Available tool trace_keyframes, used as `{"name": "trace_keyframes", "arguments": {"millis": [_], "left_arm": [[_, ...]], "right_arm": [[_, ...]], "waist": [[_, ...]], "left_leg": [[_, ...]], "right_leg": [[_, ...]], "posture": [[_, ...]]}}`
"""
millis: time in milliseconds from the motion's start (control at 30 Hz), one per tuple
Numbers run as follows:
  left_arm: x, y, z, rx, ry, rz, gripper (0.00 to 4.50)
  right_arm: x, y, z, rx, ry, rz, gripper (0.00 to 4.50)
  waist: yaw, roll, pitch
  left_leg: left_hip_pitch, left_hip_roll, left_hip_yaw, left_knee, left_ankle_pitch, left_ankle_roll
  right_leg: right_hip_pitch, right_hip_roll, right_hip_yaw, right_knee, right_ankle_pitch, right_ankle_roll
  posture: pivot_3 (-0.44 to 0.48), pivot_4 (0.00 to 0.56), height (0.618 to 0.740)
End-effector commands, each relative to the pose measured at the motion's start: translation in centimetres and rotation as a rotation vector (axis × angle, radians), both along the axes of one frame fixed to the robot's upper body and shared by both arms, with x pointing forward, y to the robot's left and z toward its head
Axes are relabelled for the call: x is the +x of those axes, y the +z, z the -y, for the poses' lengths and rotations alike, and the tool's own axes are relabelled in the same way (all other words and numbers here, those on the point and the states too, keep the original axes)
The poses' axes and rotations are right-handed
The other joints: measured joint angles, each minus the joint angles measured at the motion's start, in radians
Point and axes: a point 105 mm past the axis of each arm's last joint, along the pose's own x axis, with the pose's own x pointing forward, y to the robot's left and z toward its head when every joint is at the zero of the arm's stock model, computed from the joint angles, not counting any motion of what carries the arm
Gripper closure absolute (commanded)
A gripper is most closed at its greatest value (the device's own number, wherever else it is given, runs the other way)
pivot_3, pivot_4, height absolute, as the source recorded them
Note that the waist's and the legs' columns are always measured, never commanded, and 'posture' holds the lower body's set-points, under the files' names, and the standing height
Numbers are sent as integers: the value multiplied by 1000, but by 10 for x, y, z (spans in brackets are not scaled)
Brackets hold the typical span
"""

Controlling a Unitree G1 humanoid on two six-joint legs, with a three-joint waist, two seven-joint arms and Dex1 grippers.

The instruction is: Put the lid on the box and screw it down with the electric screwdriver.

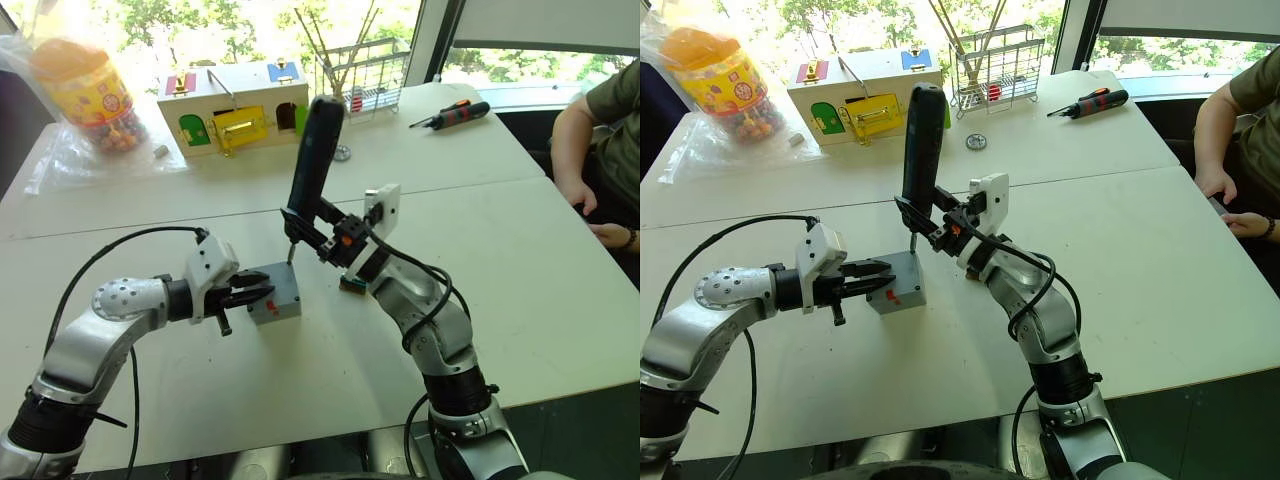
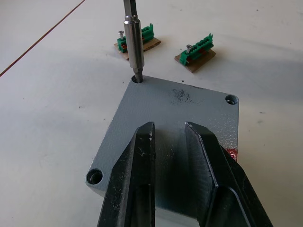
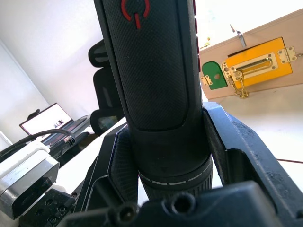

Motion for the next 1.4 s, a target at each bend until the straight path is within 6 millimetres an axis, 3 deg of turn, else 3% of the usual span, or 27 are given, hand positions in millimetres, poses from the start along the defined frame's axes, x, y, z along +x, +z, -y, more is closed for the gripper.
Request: {"name": "trace_keyframes", "arguments": {"millis": [33, 267, 500, 767, 1400], "left_arm": [[-1, -15, -1, 23, 11, -52, 3514], [-1, -17, 0, 22, 14, -54, 3514], [-4, -23, 0, 23, 17, -68, 3514], [-4, -28, -2, 28, 21, -76, 3514], [-4, -31, 1, 22, 20, -69, 3514]], "right_arm": [[-6, 1, -16, -55, 54, 46, 2803], [0, -24, -19, -154, 41, -48, 2803], [-2, -26, -26, -203, 52, -4, 2803], [-13, -40, -35, -224, 98, -37, 2803], [-31, -54, -46, -215, 212, -121, 2803]], "waist": [[-1, 1, -2], [-2, 2, -10], [0, 2, -14], [0, 2, -29], [-3, 5, -33]], "left_leg": [[0, 0, 0, 0, 0, 0], [2, 0, 0, -1, 0, 0], [18, 0, 0, -8, -2, 2], [21, 1, 1, -14, -1, 2], [23, 3, 2, -18, -2, 2]], "right_leg": [[0, 0, 0, 0, 0, 0], [1, 0, 0, 0, 0, 0], [14, 0, 1, -5, -1, 0], [13, 0, 1, -7, -1, 0], [16, 2, 2, -14, -1, -1]], "posture": [[0, 150, 740], [0, 150, 740], [0, 150, 740], [0, 150, 740], [0, 150, 740]]}}
